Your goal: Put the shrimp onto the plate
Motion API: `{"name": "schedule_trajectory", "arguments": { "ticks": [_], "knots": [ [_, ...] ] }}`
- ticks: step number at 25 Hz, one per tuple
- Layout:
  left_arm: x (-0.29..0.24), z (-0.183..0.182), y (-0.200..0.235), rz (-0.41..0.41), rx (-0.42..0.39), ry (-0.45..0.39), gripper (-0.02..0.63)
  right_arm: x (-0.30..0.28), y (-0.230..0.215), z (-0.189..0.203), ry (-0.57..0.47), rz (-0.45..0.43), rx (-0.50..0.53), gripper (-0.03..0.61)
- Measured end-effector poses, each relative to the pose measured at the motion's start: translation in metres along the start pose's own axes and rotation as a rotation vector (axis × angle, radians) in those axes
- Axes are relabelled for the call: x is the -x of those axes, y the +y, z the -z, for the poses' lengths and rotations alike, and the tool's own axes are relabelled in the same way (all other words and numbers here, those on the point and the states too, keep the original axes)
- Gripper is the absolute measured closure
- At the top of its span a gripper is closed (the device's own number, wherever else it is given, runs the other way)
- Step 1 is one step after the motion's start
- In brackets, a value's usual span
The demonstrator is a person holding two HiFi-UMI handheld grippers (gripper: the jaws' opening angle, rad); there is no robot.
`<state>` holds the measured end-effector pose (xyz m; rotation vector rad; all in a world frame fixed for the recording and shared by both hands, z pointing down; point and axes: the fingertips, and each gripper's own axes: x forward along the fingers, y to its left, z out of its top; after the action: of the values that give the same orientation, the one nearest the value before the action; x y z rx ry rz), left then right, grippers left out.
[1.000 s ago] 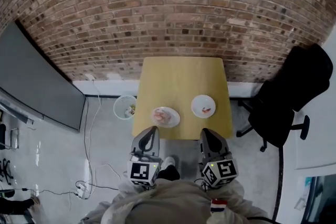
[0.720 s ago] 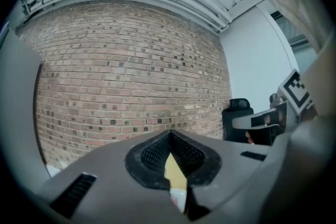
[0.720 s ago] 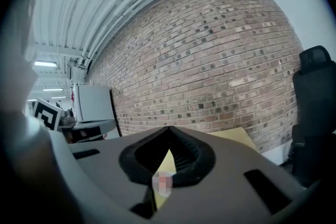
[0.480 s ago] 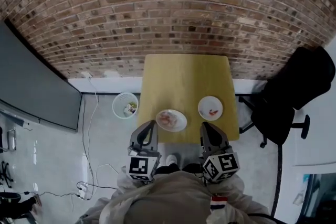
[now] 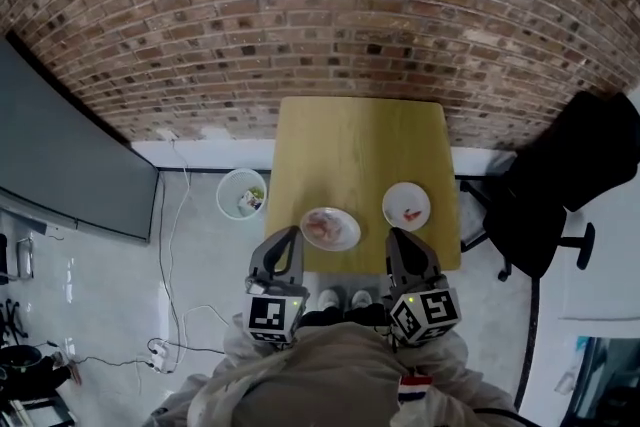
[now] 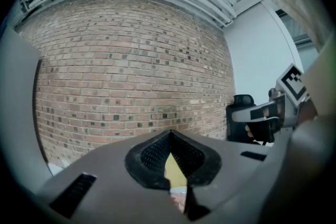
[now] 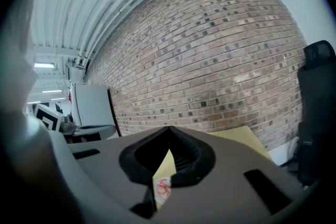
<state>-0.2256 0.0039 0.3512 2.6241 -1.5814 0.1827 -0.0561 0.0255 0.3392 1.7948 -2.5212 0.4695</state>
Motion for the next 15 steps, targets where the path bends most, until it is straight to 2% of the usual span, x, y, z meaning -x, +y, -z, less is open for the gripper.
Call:
{"name": "schedule_trajectory", "arguments": {
  "ticks": [15],
  "knots": [
    [-0.057,0.057,-0.026,-0.004,-0.054,0.131,0.604,-0.034,-0.066,0.058,0.103,-0.019,-0.028,0.555]
  ]
}}
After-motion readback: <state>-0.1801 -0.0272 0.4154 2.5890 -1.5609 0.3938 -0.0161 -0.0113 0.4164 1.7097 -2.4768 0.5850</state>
